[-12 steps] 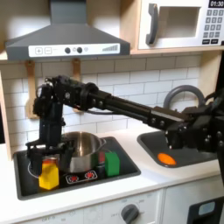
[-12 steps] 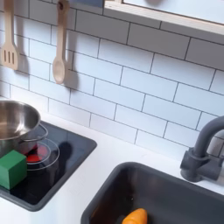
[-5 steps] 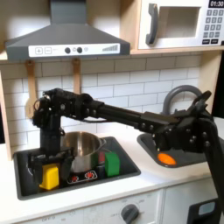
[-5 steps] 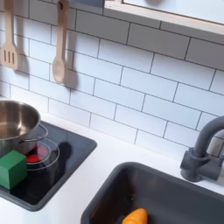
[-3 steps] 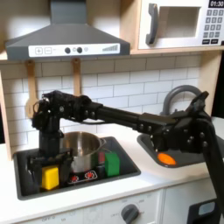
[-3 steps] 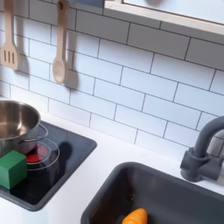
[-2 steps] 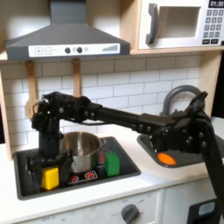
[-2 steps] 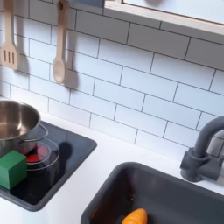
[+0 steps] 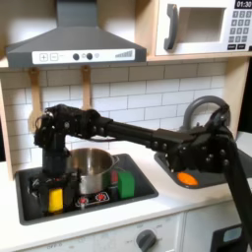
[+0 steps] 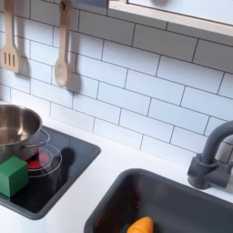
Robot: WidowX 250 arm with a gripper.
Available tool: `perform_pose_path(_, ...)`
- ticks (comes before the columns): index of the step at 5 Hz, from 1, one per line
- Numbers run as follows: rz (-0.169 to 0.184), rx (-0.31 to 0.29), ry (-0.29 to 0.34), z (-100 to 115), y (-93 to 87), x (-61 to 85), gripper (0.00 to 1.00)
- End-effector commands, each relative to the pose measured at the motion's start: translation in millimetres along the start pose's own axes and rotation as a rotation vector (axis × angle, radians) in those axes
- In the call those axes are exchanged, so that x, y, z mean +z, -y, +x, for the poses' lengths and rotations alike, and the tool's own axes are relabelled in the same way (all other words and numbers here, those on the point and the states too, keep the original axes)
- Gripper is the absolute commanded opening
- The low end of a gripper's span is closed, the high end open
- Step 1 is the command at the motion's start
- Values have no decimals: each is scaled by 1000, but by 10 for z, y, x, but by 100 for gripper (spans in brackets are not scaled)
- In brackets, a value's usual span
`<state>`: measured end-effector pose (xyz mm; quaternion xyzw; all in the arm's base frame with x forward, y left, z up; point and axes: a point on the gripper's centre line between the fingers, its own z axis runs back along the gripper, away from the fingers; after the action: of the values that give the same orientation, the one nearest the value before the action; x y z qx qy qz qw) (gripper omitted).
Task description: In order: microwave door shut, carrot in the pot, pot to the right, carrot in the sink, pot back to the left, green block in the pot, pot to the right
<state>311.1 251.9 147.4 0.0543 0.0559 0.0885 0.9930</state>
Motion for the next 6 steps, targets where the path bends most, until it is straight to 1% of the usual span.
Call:
perform_pose_path(1, -4, 3, 11, 22, 38, 14, 0)
perform_pose_path(2, -9, 0, 17, 29, 55, 17, 0)
perform_pose_path(3, 9, 23, 31, 2, 13, 96, 0)
perform_pose_path(4, 4, 28, 9, -17, 53, 110, 0)
perform_pose_path(5, 8, 48, 11, -21, 74, 165, 0)
perform_pose_path(6, 18, 53, 24, -55, 92, 283, 0)
